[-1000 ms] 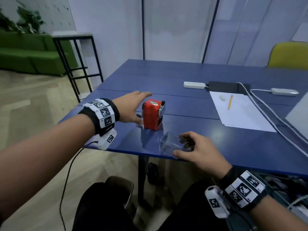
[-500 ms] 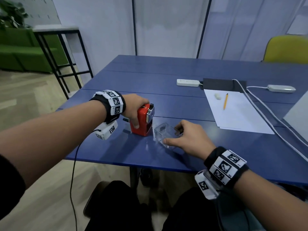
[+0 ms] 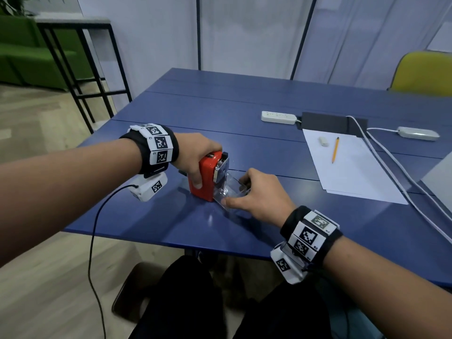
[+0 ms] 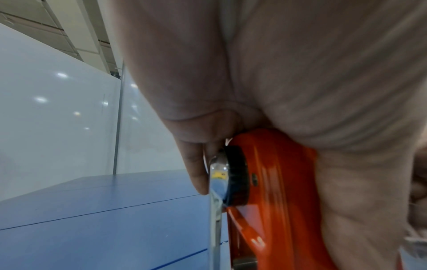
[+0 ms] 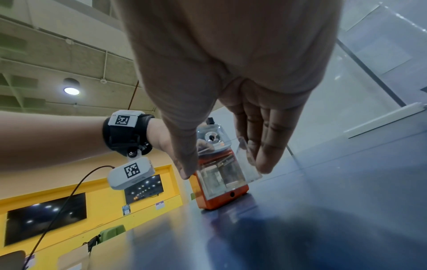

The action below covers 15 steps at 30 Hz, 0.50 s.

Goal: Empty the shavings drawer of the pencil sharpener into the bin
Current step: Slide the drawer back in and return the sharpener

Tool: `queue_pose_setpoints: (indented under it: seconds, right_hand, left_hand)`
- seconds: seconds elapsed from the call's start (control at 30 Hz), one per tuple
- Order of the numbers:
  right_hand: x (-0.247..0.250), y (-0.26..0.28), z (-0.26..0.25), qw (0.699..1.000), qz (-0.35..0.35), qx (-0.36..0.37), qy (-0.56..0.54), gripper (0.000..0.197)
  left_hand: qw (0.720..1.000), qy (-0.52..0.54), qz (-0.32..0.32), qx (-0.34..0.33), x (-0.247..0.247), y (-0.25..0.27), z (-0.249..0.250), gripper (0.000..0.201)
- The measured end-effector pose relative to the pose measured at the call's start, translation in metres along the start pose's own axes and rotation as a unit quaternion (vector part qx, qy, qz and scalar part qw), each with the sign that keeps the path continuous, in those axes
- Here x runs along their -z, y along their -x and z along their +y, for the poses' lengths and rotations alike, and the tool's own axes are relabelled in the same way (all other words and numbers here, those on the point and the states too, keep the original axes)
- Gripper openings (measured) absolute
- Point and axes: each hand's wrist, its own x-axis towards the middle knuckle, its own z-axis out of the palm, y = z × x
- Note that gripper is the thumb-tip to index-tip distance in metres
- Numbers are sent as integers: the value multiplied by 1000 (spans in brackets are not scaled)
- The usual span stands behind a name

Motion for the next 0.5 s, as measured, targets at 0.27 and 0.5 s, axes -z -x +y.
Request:
queue_pose_setpoints:
  seconds: [0.27,0.5]
  right_hand:
    - [-1,12,0,1000,-6,9,15,65]
    - [-5,7,-12,999,-4,12,30,67]
  left_hand:
    - [999,-5,-16,-52,5,5,7,83]
    - [997,-5,-24,-76,4,4,12,85]
